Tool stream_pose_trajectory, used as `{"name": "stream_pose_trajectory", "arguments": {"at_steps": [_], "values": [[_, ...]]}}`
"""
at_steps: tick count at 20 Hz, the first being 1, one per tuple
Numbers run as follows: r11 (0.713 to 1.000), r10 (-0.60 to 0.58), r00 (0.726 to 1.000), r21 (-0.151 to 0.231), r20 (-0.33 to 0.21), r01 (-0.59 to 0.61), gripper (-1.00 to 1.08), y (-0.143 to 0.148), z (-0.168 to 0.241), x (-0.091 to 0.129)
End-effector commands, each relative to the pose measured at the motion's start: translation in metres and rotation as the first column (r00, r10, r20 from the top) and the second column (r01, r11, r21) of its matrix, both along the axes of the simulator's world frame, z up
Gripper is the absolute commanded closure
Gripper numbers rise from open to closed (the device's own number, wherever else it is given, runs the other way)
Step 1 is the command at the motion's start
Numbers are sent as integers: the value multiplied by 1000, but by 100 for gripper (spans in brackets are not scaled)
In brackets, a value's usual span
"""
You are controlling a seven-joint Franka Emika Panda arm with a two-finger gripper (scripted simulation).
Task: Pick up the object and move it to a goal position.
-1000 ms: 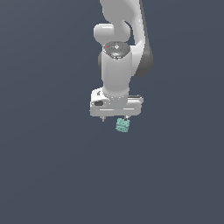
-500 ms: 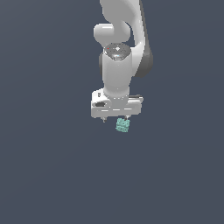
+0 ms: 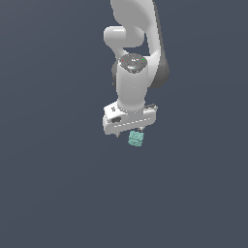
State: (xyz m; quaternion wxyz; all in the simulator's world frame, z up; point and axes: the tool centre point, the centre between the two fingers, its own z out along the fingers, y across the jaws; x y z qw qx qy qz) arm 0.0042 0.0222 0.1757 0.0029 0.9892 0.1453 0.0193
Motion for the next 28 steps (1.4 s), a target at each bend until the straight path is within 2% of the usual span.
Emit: {"name": "stream_pose_trajectory", "arguments": {"at_steps": [1, 7, 13, 18, 28], "values": [[998, 70, 998, -4, -4, -70, -92, 2, -6, -3], [968, 249, 968, -11, -13, -249, -92, 9, -21, -12], [907, 421, 907, -13, -23, -421, -92, 16, -36, -22], [832, 554, 832, -12, -30, -555, -92, 23, -47, -30], [651, 759, 650, -5, -38, -759, -92, 34, -67, -46]]}}
